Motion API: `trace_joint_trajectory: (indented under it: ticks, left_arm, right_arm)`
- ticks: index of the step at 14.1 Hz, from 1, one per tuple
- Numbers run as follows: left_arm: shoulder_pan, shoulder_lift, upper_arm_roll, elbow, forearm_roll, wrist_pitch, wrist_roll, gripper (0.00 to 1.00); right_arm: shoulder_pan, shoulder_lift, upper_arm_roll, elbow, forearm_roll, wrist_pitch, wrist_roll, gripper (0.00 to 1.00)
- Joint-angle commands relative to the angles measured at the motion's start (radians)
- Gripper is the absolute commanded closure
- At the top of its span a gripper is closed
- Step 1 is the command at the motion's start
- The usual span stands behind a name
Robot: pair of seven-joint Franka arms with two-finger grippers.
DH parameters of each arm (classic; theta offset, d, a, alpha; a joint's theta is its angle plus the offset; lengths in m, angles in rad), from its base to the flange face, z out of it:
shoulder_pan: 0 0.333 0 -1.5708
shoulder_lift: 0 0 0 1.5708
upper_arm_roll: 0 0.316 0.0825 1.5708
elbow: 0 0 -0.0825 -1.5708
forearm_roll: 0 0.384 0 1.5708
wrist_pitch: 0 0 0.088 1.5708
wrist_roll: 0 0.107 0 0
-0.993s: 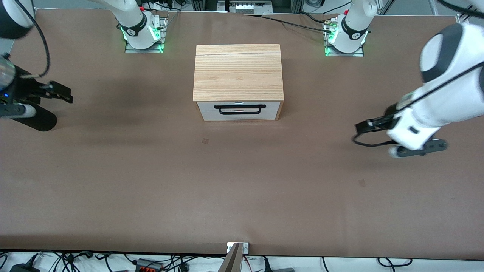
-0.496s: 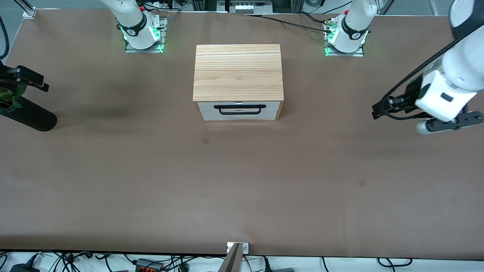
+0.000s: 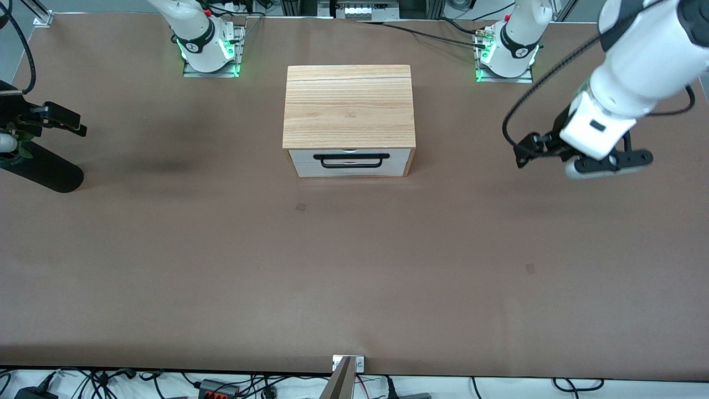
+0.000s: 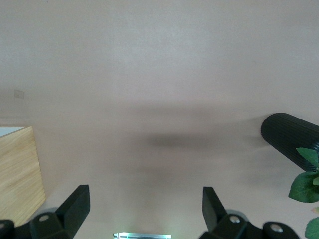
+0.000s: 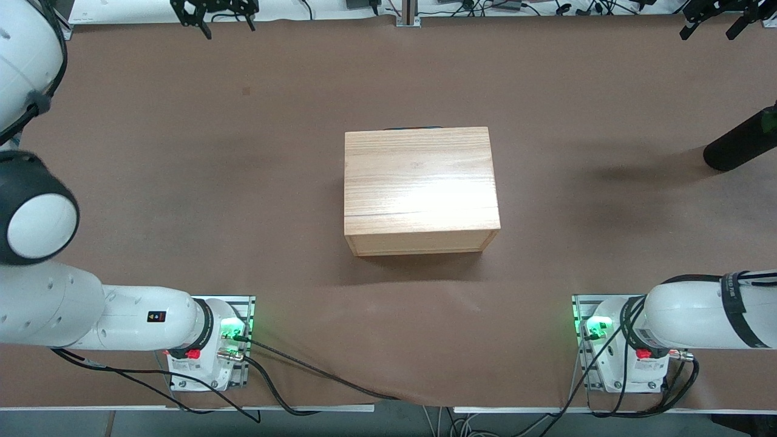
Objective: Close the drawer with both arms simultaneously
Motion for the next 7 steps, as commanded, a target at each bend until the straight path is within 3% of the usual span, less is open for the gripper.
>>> trace_joint_trajectory:
  ticks: [1,7]
  left_arm:
    - [0.007,-0.079,-0.005,-0.091,0.000,0.035,-0.086,0.00]
    - [-0.001,-0.065,-0.005,-0.072,0.000,0.034,-0.111,0.00]
  right_arm:
    - [-0.013,-0.016,0.020,-0.019,-0.011,0.006,-0.007,0.00]
    - [-0.010,-0.005,0.020,-0.010,-0.010,0.011,0.000,0.00]
